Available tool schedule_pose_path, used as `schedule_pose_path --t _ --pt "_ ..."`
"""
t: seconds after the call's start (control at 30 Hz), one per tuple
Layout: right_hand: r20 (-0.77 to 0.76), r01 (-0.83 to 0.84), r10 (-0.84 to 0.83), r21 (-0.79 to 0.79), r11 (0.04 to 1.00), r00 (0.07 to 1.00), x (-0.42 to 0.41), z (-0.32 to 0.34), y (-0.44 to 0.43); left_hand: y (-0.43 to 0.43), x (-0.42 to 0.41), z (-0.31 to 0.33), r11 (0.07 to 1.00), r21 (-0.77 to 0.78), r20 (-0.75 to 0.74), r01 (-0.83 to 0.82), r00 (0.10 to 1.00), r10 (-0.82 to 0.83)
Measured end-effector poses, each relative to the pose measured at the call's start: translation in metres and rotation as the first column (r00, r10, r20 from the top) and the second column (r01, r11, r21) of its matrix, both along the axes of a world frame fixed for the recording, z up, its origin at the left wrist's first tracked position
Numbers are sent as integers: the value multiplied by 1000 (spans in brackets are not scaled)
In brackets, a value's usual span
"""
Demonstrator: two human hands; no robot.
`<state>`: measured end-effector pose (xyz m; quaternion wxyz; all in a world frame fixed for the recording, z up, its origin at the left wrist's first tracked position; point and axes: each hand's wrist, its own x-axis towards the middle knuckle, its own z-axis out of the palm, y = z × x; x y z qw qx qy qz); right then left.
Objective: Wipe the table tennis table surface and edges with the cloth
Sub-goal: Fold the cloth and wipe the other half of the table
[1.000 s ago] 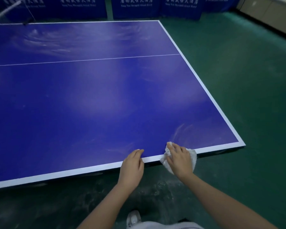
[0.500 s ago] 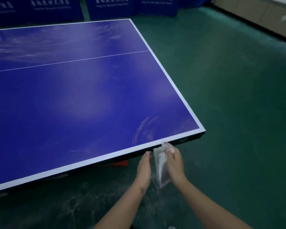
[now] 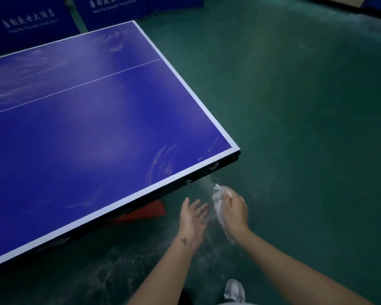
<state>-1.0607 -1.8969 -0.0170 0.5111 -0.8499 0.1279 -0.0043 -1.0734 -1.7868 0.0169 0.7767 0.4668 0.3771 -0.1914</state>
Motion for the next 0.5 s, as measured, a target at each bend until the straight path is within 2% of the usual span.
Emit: schedule_pose_path --t 0.03,0.1,0.13,0.17,0.23,0.27,0.3,0.33,0.37,0.4,0.43,0.47,0.5 --pt "60 -99 98 25 995 993 -9 6 5 -9 0 -1 995 -85 -21 -49 999 47" --pt "148 -344 344 -25 939 927 -33 2 9 -22 0 -1 990 -138 -45 5 999 -12" --pt "143 -342 351 -80 936 925 -33 -1 -2 -29 -2 -1 981 -193 -72 21 997 -36" --pt "98 -248 261 -129 960 960 -26 -6 -17 -30 -3 -1 975 -221 -62 37 997 -52" --pt "57 -38 46 -129 991 997 -21 -13 -39 -31 -4 5 971 -218 -13 98 995 -104" --pt "108 -72 83 -106 992 991 -22 -6 -34 -32 -4 2 982 -168 -31 87 995 -94" --pt "165 -186 200 -95 978 966 -27 2 -23 -36 -7 2 988 -156 -32 18 999 -23" --pt "215 -304 316 -85 949 924 -35 0 -11 -30 -2 8 986 -157 -29 55 998 -60" --pt "247 -361 375 -99 927 894 -42 -3 -8 -33 -5 16 966 -259 -37 5 999 -16" --pt "250 -335 352 -110 936 902 -40 -6 -15 -35 -7 19 970 -155 140 186 976 -165" --pt "197 -239 252 -87 967 948 -34 -10 -27 -36 -11 14 955 168 198 243 941 -275" --pt "107 -153 155 -34 988 982 -29 -14 -41 -38 -17 4 901 189 186 390 887 -423" --pt "49 -122 122 1 993 991 -27 -17 -53 -31 -14 0 906 71 72 417 904 -421"
